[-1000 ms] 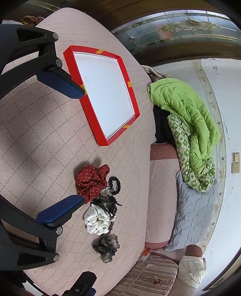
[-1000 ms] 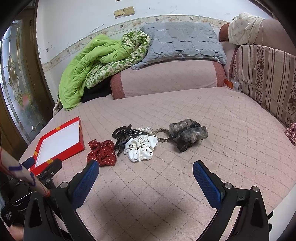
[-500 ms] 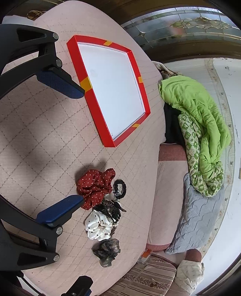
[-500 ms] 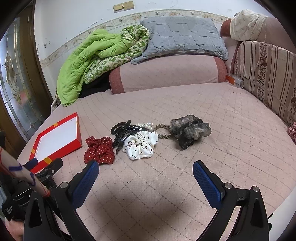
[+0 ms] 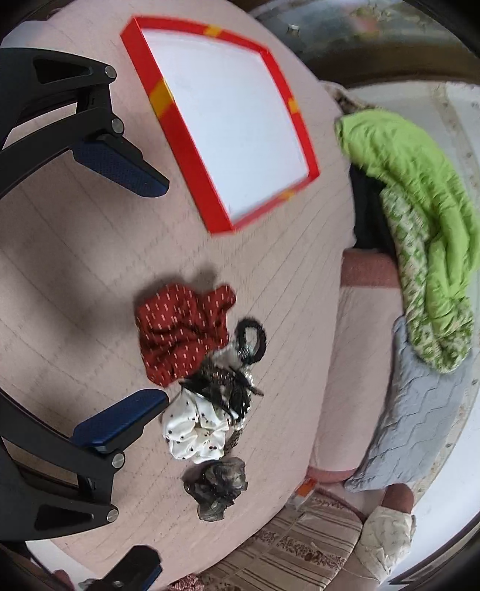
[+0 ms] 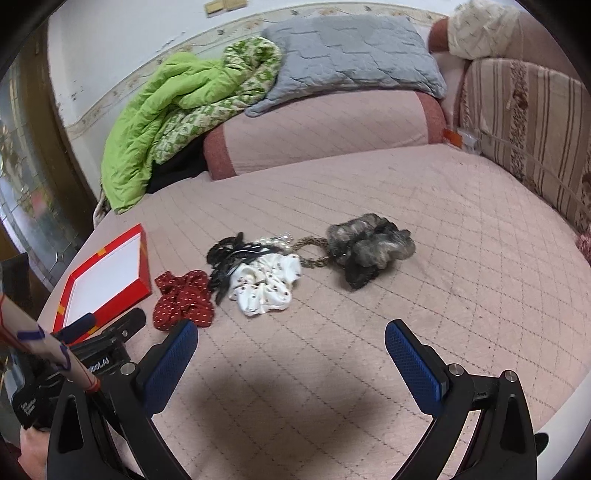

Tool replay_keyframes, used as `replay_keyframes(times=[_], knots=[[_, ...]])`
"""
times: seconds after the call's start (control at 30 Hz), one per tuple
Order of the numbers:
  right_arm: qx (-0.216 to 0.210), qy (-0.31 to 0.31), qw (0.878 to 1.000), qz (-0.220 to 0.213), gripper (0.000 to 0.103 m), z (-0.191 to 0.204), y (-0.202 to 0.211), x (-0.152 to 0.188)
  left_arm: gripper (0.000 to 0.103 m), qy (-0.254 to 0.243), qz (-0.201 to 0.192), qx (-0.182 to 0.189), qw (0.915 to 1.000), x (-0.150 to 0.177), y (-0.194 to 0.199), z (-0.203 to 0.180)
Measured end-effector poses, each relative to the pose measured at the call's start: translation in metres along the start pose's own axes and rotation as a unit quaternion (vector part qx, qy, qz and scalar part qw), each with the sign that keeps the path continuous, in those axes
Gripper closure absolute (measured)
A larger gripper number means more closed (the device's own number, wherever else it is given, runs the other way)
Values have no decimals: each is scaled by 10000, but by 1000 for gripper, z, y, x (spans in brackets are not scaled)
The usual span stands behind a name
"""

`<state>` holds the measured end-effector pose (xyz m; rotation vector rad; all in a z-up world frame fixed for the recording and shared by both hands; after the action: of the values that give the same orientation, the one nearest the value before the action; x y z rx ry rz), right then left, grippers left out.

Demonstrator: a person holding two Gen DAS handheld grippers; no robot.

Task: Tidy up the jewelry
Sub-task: 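Move both tools toward the pile of scrunchies and hair clips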

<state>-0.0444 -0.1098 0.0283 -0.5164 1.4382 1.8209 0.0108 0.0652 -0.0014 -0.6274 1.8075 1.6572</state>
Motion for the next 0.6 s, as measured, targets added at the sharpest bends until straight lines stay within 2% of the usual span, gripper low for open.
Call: replay_keyframes(times=[0.23, 0.47, 0.6], knots=[[133, -57, 9999, -23, 0, -14, 0, -6, 0, -54, 382, -35, 9992, -4, -35, -13], [626, -472, 9969, -111, 0, -62, -31, -46, 0, -155, 324, -75, 9993, -12, -42, -20], [676, -667, 9954, -158, 0, -75, -46, -64, 0, -153, 387, -85, 9991, -14, -48, -20]])
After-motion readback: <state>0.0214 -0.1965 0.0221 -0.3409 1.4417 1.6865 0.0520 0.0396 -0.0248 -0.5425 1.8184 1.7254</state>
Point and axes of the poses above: each gripper's, at about its wrist camera, not at the fingertips, and y roughly against the way its jaws point, z to its left, x to its underside, the point moved 8 cm from there along -y, roughly the way its jaws point, and after that the axes turned 2 degrees about -y, right-handed, at the moved point
